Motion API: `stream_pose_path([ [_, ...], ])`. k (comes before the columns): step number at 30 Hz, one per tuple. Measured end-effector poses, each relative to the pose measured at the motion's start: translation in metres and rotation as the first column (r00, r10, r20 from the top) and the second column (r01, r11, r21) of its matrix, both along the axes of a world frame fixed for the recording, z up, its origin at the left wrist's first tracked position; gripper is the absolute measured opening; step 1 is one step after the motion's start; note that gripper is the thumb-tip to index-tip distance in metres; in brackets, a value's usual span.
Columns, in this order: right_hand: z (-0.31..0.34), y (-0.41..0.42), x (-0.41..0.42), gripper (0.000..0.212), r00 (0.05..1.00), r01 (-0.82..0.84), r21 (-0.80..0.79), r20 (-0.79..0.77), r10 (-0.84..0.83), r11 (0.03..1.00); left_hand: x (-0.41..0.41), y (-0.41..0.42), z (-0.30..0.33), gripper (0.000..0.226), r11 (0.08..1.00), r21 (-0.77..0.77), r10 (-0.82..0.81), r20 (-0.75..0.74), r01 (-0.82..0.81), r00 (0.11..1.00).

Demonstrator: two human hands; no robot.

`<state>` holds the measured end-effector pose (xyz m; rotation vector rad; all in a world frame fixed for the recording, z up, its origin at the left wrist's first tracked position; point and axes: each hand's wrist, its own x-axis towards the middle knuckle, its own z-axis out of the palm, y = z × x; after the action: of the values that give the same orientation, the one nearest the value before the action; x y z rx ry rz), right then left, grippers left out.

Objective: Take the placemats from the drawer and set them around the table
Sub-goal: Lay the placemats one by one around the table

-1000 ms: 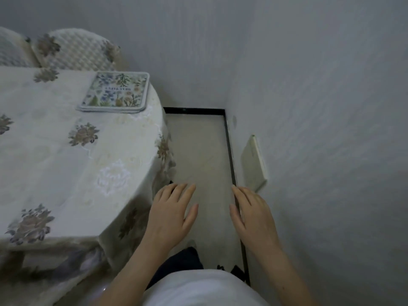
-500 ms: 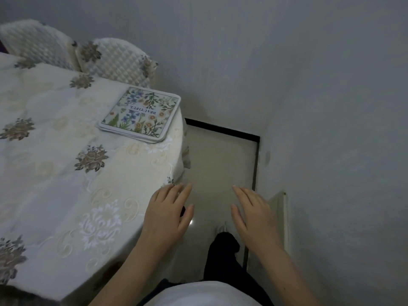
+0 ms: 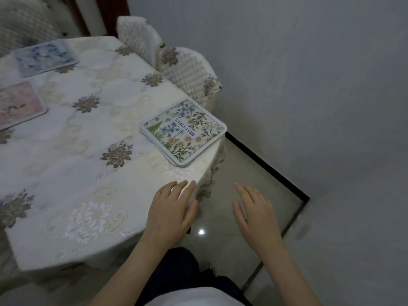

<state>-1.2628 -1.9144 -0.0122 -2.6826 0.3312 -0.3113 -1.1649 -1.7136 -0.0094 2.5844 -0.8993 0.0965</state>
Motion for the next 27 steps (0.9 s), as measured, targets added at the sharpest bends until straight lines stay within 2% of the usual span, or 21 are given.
stream_pose_path([
  [7,-0.018,-0.036,0.071,0.047,0.989,-0.14,0.028,-0.043,0.141,0.99,0.042,-0.026,-0.021,0.049,0.99,0.048,0.133,-0.068,-0.13,0.989],
  [13,-0.021,-0.064,0.155,0.051,0.974,-0.209,0.009,-0.086,0.209,0.978,0.117,-0.055,-0.042,0.048,0.98,-0.023,0.196,-0.102,-0.199,0.975],
  [22,-0.01,-0.091,0.291,0.054,0.913,-0.392,0.007,-0.122,0.39,0.92,0.219,-0.07,-0.025,0.049,0.946,-0.012,0.323,-0.073,-0.325,0.943],
  [27,-0.022,-0.096,0.354,0.049,0.852,-0.513,0.023,-0.106,0.513,0.858,0.25,-0.074,-0.042,0.046,0.9,-0.043,0.431,-0.064,-0.434,0.9],
])
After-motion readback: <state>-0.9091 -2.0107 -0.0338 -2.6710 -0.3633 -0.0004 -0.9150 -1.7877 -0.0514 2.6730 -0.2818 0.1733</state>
